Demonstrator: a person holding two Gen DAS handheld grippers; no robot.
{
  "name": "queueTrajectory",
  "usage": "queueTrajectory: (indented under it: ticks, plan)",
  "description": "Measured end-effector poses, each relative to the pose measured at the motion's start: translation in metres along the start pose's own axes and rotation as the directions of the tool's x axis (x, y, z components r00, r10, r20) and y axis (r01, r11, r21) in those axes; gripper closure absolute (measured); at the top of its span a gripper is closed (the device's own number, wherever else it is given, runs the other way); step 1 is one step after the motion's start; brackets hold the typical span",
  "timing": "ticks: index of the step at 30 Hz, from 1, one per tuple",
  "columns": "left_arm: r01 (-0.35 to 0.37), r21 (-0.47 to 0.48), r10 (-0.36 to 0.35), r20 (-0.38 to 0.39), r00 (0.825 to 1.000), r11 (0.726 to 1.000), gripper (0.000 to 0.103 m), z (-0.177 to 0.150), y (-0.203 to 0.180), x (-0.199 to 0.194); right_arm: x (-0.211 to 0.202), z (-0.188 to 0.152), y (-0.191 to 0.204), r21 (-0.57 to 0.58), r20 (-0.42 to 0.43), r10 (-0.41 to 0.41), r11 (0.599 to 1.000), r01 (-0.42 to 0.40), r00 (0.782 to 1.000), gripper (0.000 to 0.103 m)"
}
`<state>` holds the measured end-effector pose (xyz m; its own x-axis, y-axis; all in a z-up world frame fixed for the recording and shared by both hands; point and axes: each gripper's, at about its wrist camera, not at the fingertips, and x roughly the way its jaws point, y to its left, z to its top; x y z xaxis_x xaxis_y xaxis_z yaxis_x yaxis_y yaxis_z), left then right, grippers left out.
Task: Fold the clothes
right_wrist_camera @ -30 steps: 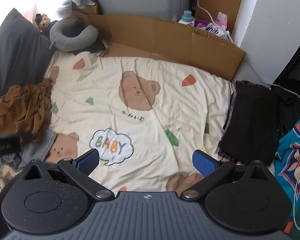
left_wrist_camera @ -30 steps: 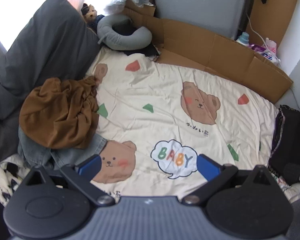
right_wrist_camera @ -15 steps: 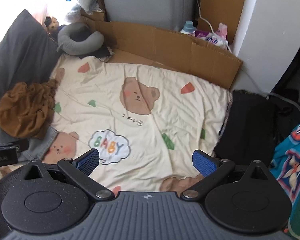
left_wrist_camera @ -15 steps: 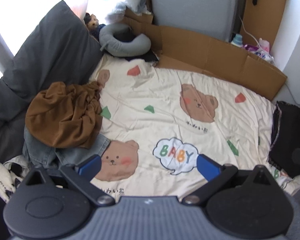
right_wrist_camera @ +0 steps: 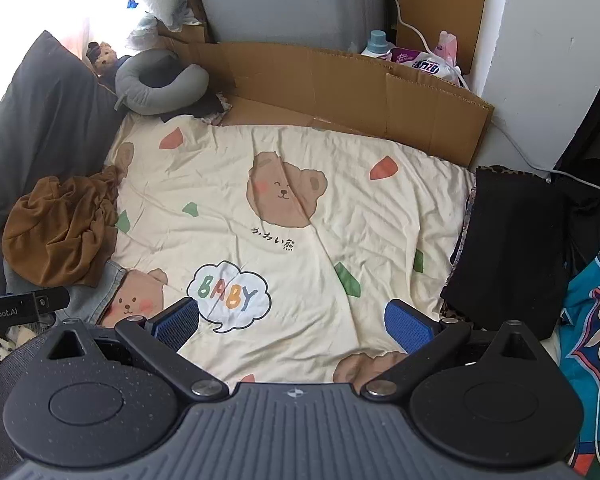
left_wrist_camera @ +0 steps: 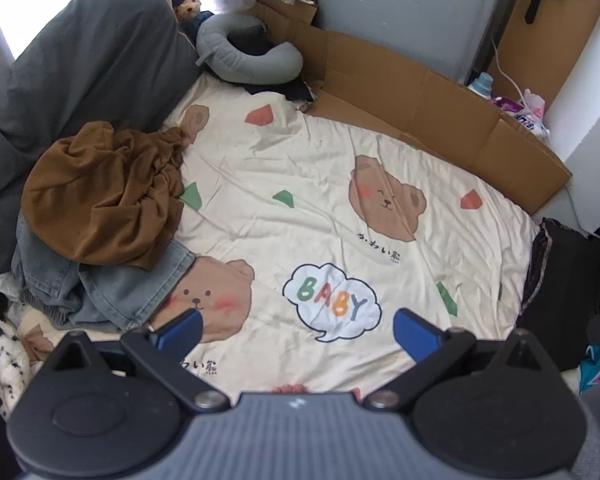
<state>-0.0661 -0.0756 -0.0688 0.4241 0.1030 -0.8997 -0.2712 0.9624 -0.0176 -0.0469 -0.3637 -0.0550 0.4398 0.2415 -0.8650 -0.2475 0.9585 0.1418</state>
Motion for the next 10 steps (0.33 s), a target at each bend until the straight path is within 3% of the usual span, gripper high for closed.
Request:
queueTrajectory:
  ticks: [10]
  plan:
    - [-0.013, -0.002, 0.013, 0.008, 1.000, 1.000, 0.001, 0.0004, 0.0045, -0.0010, -0.0006, -0.0006, -0.0046, 0.004, 0.005, -0.007, 1.000, 0.007, 1.000, 0.001]
